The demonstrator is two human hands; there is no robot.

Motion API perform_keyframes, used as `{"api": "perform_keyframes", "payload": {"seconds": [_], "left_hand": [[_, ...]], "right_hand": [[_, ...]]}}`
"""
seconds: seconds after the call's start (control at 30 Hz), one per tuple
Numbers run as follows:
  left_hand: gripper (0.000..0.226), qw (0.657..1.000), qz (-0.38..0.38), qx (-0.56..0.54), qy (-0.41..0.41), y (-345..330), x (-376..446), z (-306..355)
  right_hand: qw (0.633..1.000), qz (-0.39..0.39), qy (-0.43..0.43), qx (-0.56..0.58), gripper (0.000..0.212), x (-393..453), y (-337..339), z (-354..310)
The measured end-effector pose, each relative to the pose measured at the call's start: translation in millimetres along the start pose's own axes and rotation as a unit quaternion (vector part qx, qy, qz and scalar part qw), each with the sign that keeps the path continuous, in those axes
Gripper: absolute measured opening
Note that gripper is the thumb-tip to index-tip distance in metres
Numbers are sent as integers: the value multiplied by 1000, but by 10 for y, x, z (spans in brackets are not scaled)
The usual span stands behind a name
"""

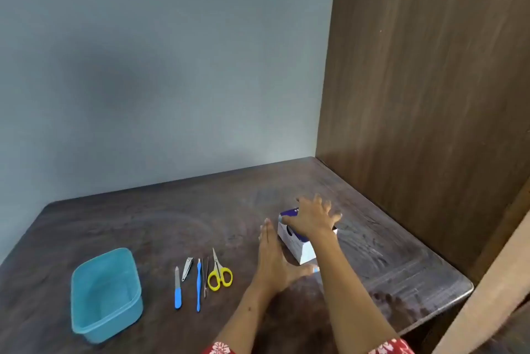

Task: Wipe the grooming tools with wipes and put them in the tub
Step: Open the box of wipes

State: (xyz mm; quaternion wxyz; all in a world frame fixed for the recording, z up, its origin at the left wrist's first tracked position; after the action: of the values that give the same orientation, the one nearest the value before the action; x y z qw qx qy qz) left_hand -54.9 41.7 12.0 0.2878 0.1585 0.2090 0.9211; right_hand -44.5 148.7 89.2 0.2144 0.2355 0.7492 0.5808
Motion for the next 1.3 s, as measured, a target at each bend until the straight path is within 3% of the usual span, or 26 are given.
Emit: {"api": "perform_keyframes", "payload": {"seconds": [0.13,0.3,0.47,0.73,0.9,1.0,1.1,1.2,1.3], "left_hand": [[145,996,24,-42,72,-67,88,-169],[144,993,63,-78,69,-83,173,-212],[138,995,57,-55,55,-121,205,-212],[105,995,80,-51,34,-51,188,-175],[111,994,92,-54,35,-29,188,-185],[110,995,88,-44,28,-28,192,-166],[108,995,87,-45,24,-27,192,-154],[109,994,90,-45,29,-19,186,-145],[117,995,88,-37,33,-28,185,-142]], "right_hand": [[1000,-15,-22,4,65,95,-153,113],[1000,-10,5,29,60,143,-179,158],[998,-29,34,43,71,102,-181,188],[991,-43,31,120,58,131,-31,245],[970,47,5,240,38,233,297,448],[941,195,-59,269,40,225,500,696],[915,309,-129,227,23,164,566,910],[929,294,-149,167,20,246,405,1022],[947,228,-180,134,22,321,181,1132]]}}
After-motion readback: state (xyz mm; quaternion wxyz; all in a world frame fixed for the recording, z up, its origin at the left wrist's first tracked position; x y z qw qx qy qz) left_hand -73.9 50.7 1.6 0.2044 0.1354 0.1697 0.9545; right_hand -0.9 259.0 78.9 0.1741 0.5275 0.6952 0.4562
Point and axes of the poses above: each hand's wrist, its own x-axis towards the middle knuckle, its own y-axis out of the back of the hand, z = x × y, the point moved 7 cm from there along x, towards the middle knuckle, and after that the axes turned 9 degrees about -x, right-handed, at the moved point
